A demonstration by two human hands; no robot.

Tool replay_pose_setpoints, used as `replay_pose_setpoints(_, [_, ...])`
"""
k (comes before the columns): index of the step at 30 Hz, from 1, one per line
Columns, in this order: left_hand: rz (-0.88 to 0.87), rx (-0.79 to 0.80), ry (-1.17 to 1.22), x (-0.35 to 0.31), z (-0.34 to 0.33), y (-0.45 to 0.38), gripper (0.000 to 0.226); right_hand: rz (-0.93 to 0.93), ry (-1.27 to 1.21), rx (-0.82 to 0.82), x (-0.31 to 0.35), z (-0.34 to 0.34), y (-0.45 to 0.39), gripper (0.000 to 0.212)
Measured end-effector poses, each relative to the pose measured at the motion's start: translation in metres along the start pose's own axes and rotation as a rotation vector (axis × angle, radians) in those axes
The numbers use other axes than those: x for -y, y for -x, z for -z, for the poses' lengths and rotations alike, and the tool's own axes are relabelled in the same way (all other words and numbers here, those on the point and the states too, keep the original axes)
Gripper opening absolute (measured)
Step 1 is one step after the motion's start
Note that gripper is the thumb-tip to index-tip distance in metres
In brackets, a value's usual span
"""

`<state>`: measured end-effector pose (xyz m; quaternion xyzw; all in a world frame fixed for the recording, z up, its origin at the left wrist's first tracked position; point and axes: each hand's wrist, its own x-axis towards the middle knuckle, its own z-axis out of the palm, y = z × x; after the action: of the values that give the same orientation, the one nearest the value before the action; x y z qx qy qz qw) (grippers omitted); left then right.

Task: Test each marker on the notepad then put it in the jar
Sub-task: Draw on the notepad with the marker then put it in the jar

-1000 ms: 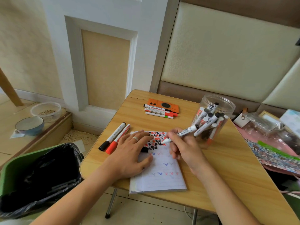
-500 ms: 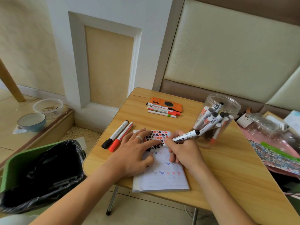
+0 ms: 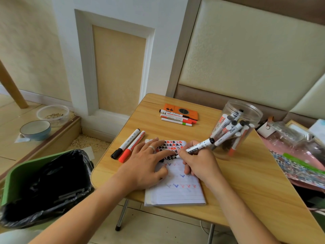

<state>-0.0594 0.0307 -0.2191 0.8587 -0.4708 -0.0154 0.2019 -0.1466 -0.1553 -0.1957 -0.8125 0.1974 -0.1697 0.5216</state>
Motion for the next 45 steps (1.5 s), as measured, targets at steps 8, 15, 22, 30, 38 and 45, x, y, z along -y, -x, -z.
replay_pose_setpoints(8, [0.002,0.01,-0.003,0.0,0.0003,-0.0004,0.07,-0.023,-0.014,-0.026,0.0023,0.0005,0.0017,0.014])
replay_pose_setpoints(15, [-0.002,0.008,-0.006,0.0002,0.0,-0.0005,0.07,-0.001,-0.011,-0.006,0.0038,-0.0006,-0.0002,0.014])
replay_pose_setpoints(22, [-0.001,0.013,-0.003,0.0005,-0.0003,-0.0007,0.07,-0.041,-0.02,0.012,0.0046,0.0011,0.0015,0.013])
replay_pose_setpoints(30, [0.001,0.005,-0.006,0.0003,-0.0009,-0.0012,0.068,-0.004,-0.011,0.005,0.0058,0.0008,0.0017,0.014])
replay_pose_setpoints(38, [-0.004,-0.002,0.0,0.0,-0.0004,0.0002,0.07,-0.001,0.024,0.04,0.0062,0.0017,0.0013,0.014])
replay_pose_setpoints(45, [-0.003,-0.008,-0.007,0.0012,-0.0019,-0.0004,0.068,-0.036,0.002,0.016,0.0055,0.0037,0.0034,0.014])
